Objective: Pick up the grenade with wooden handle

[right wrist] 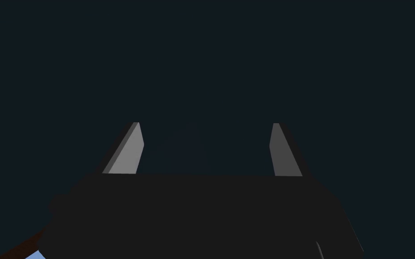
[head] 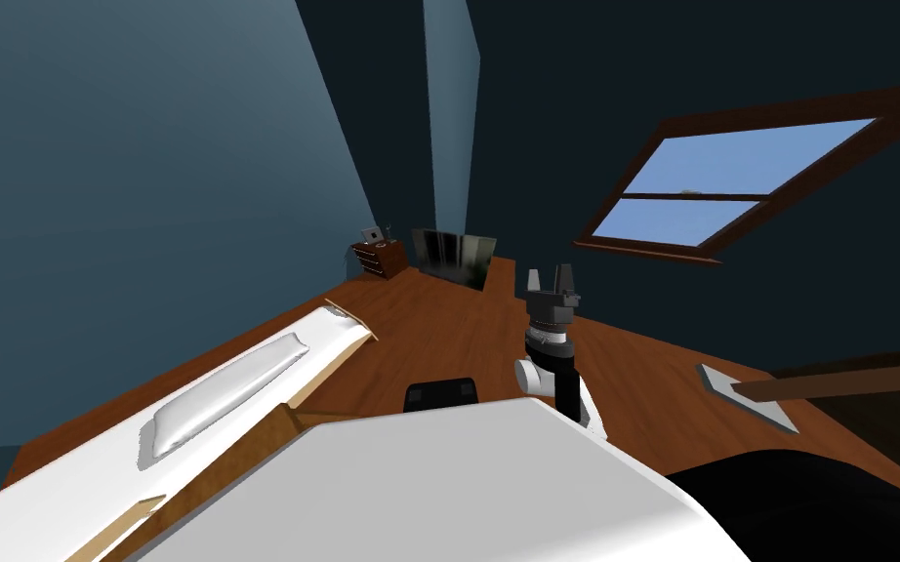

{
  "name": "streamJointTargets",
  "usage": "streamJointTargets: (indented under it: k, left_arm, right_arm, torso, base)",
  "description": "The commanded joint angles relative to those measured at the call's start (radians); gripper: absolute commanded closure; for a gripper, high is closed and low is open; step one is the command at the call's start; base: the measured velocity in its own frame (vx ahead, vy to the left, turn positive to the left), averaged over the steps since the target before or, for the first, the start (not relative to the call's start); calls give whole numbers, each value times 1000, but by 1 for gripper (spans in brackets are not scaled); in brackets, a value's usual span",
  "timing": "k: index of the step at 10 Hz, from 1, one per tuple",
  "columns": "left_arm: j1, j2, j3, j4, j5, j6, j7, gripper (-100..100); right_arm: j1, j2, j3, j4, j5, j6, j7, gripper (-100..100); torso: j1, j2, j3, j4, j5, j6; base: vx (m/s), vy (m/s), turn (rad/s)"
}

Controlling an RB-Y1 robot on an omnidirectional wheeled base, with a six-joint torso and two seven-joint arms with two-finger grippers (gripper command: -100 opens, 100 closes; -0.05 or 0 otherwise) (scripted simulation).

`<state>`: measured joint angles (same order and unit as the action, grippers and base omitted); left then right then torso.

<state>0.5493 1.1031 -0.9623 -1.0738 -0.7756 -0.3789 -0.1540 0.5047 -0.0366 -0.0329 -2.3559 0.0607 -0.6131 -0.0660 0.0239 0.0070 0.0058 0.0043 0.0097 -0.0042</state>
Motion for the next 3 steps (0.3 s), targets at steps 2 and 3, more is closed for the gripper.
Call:
streamJointTargets:
  k: [2,3]
  left_arm:
    - [-9,15,-12,-17,-7,7,26,100]
    - [-9,16,-14,-19,-8,8,32,0]
  right_arm:
    - [0,0,0,0,0,0,0,0]
    - [0,0,0,0,0,0,0,0]
  torso:
    - [0,0,0,0,0,0]
    - [0,-2,-1,0,0,0]
  base:
    - [-19,-9,19]
    - [0,0,0]
